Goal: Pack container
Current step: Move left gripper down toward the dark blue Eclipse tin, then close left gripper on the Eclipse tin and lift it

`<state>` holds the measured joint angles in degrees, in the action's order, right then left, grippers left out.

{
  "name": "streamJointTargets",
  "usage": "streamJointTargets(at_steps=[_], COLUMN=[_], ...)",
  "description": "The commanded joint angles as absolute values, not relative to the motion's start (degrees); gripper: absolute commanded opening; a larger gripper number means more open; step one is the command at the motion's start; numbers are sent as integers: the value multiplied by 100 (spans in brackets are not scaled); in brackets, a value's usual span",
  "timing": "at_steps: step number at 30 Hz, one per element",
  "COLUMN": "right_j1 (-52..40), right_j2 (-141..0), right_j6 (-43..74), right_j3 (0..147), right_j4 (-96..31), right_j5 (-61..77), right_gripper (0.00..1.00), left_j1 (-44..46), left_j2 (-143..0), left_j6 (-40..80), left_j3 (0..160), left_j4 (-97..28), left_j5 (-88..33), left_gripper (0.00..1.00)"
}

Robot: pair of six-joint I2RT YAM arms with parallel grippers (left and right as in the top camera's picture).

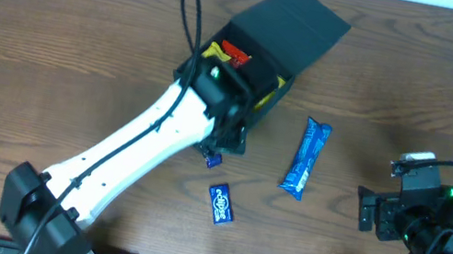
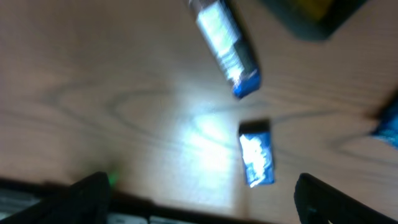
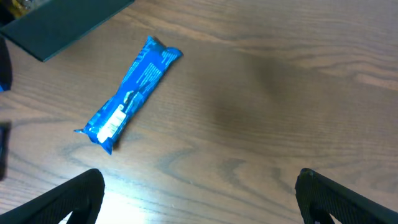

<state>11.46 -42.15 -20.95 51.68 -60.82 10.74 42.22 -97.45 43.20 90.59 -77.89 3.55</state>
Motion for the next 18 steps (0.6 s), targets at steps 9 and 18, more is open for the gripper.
streamJointTargets(at_steps=[9, 18], right_j1=[1197, 1197], right_j2=[-4209, -4209], right_j6=[-2018, -2018], right_j3=[5164, 5164], right_j4=[-6088, -6088], right_j5=[1140, 1140], right_gripper=[99, 99], left_j1=[5188, 5767], left_j2=[-8956, -8958], left_j6=[6971, 7249], left_j3=[5885, 5629], left_j4=[-4700, -4174], left_j5=[-403, -217], left_gripper=[95, 95])
